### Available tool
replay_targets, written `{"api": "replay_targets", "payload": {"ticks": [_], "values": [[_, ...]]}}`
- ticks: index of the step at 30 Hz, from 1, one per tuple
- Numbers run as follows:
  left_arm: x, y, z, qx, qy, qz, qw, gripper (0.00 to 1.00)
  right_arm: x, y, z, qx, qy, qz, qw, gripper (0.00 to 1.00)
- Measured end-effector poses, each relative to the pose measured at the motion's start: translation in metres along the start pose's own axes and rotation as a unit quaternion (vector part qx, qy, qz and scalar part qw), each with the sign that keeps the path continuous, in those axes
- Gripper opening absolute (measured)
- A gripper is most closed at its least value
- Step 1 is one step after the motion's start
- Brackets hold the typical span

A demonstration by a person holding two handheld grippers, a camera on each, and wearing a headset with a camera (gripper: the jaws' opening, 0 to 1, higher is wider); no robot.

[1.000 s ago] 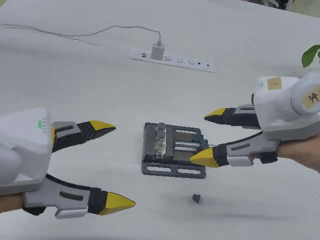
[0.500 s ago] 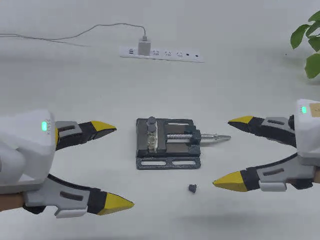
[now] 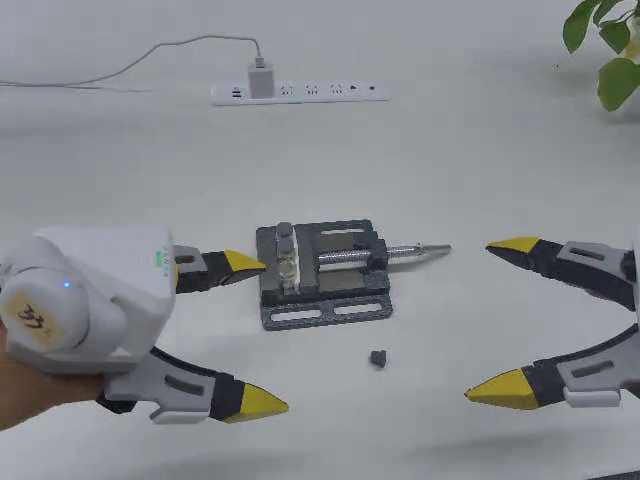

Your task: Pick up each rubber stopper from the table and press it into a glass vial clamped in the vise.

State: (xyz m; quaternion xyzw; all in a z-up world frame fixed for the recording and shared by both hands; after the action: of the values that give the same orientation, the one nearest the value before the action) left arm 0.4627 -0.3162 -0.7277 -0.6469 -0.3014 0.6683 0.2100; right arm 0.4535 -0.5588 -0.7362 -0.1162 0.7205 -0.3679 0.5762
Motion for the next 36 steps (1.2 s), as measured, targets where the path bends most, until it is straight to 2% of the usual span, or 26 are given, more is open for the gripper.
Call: {"api": "replay_targets", "payload": {"ticks": [4,8,13,18,21,31,36], "values": [[-0.002,0.018,0.002,0.019,0.023,-0.022,0.9993,0.62,0.008,-0.005,0.000,0.008,0.009,0.004,0.9999,0.97],[-0.002,0.039,0.004,0.038,0.054,-0.043,0.9969,0.55,0.014,-0.009,-0.002,0.010,0.013,0.008,0.9998,0.96],[-0.001,0.064,0.002,0.052,0.066,-0.065,0.9944,0.39,0.020,-0.014,-0.002,0.013,0.022,0.012,0.9996,0.95],[-0.003,0.088,0.000,0.065,0.077,-0.062,0.9929,0.28,0.025,-0.015,-0.003,0.015,0.028,0.010,0.9995,0.95],[-0.001,0.099,-0.001,0.073,0.077,-0.071,0.9918,0.25,0.028,-0.017,-0.002,0.018,0.031,0.011,0.9993,0.94],[0.004,0.121,0.005,0.088,0.089,-0.085,0.9884,0.18,0.033,-0.022,-0.002,0.024,0.040,0.014,0.9988,0.93],[0.002,0.127,0.007,0.087,0.090,-0.086,0.9884,0.15,0.037,-0.022,-0.002,0.024,0.044,0.011,0.9987,0.93]]}}
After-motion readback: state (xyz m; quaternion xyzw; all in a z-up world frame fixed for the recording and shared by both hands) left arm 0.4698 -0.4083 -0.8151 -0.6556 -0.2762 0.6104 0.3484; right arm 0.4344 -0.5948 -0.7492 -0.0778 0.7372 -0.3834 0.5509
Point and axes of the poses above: the centre of the closed fingertips' face, and the gripper's own axes: y roughly forward along the fingers, z roughly to its right, x roughly out of its underside, the point moved 6 cm from there along -y, roughly backward along the fingers, and after that the axes turned 6 degrees about -z, right-handed, at the moved point
